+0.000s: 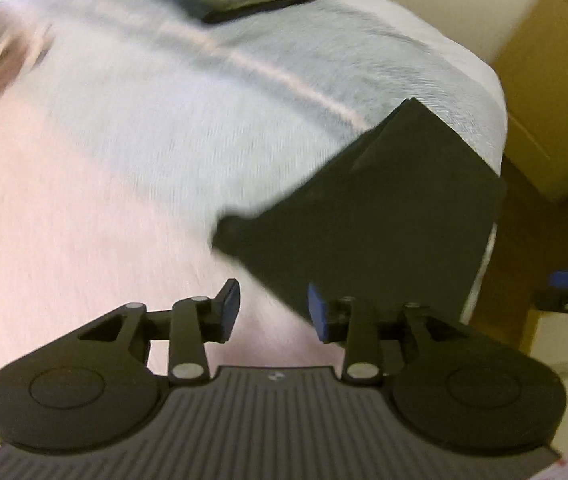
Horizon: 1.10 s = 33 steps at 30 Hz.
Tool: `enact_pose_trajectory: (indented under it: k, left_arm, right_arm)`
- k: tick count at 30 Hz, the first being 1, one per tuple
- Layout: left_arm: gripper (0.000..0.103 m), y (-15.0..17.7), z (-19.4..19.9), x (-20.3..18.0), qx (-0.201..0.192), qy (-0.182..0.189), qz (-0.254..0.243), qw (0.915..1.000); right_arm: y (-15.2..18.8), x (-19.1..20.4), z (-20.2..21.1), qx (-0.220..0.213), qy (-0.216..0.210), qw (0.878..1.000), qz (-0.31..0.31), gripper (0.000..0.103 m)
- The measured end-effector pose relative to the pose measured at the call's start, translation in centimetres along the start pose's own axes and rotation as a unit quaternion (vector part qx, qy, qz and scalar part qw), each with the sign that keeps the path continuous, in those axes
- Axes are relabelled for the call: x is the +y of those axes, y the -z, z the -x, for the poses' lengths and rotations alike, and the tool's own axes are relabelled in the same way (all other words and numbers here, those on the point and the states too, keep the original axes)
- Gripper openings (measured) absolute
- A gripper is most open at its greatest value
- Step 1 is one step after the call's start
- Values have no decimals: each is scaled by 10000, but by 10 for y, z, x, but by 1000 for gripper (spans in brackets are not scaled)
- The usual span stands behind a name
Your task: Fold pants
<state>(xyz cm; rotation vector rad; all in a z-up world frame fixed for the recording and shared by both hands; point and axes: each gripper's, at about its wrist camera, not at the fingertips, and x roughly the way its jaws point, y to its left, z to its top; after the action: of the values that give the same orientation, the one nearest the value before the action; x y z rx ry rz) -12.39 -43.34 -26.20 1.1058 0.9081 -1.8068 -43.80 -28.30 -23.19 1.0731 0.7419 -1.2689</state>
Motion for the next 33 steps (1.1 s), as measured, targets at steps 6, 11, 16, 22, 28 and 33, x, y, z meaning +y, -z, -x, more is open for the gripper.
enact_pose_trajectory:
  k: [6, 11, 16, 22, 28, 33]
  left_arm:
    - [36, 30, 20, -52, -10, -262, 1238, 9920]
    - [41, 41, 27, -99, -373, -690, 2361, 9685]
    - [54, 45, 19, -116, -747, -973, 2998, 9461]
    - [63, 57, -17, -88, -1004, -942, 3338, 9325]
    - [63, 81, -67, -46, -1138, -304, 3892, 9136]
    - [63, 91, -95, -26, -1296, 313, 4087, 9029]
  right_arm:
    - [-40, -37, -11, 550, -894, 9857, 1319, 51]
    - [-74, -92, -11, 622, -1244, 9701, 1989, 52]
    - [-113, -138, -29, 682, -1527, 9665, 1946, 69]
    - [-151, -172, -102, 804, -2151, 9642, 1325, 73]
    - [-167, -185, -185, 1078, -2363, 9606, 986, 73]
    - [-183, -184, -216, 1325, -2901, 9422, 1031, 79]
